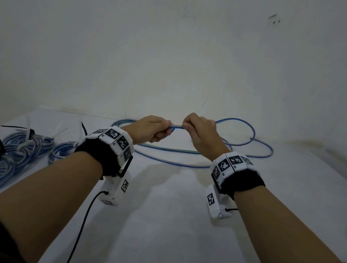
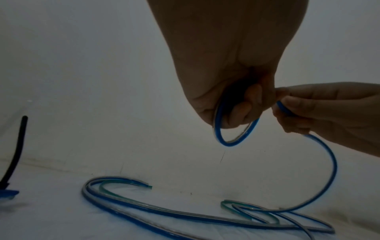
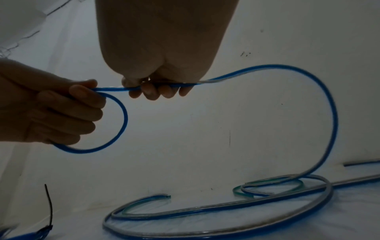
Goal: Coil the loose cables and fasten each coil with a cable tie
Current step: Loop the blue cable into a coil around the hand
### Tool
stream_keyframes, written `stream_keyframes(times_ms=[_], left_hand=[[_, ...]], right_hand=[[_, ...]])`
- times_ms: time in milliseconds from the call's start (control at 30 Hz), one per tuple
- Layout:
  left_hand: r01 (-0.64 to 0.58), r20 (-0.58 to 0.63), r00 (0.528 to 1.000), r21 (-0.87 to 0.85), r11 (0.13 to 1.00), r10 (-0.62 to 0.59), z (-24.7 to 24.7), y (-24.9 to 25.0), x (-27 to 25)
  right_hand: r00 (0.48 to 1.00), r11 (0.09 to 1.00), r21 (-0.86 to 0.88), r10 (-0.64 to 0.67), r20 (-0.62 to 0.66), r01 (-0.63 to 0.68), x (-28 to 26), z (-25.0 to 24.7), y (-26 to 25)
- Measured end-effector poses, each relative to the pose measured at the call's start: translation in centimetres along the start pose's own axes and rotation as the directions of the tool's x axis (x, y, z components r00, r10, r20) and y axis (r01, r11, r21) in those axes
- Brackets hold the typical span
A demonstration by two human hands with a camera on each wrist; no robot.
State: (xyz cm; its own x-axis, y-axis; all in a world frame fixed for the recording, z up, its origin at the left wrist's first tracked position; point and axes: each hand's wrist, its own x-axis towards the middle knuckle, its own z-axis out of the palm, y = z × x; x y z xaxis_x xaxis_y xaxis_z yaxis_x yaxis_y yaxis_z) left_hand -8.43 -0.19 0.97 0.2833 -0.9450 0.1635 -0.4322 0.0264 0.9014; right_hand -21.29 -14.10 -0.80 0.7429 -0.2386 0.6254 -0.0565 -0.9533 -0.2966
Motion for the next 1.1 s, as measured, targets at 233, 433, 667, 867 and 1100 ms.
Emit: stream_keyframes(times_ms=[233,433,667,867,1100], left_hand=[[0.027,-0.004,1.0,-0.01,1.0,-0.027,-0.6,-0.3,-0.5],[0.006,-0.113,0.993,-0.304,0.953,-0.043,-1.2,0.9,-0.9],[-0.108,-0.247,0.969,-0.469,0.877,-0.013,-3.3,1.0,-1.4],[-0.134,-0.316,0.948,-0.536,0.834,-0.05,-3.5,0.5,-1.3],[-0.188,-0.233,0.971,-0.603,0.775,0.054,-2.3,1.4,-1.5]], right_hand=[[0.996,0.978,0.204,-0.032,-0.083,0.048,0.2,0.1,-0.4],[0.992,0.969,0.247,0.058,-0.108,-0.029,-0.1,0.3,0.2],[0.937,0.912,0.32,0.317,-0.148,-0.257,-1.4,0.6,2.1],[0.856,0.909,0.222,0.409,-0.316,-0.352,-1.1,1.0,2.2],[0.769,0.807,0.481,0.534,-0.35,-0.342,0.9,1.5,0.5]])
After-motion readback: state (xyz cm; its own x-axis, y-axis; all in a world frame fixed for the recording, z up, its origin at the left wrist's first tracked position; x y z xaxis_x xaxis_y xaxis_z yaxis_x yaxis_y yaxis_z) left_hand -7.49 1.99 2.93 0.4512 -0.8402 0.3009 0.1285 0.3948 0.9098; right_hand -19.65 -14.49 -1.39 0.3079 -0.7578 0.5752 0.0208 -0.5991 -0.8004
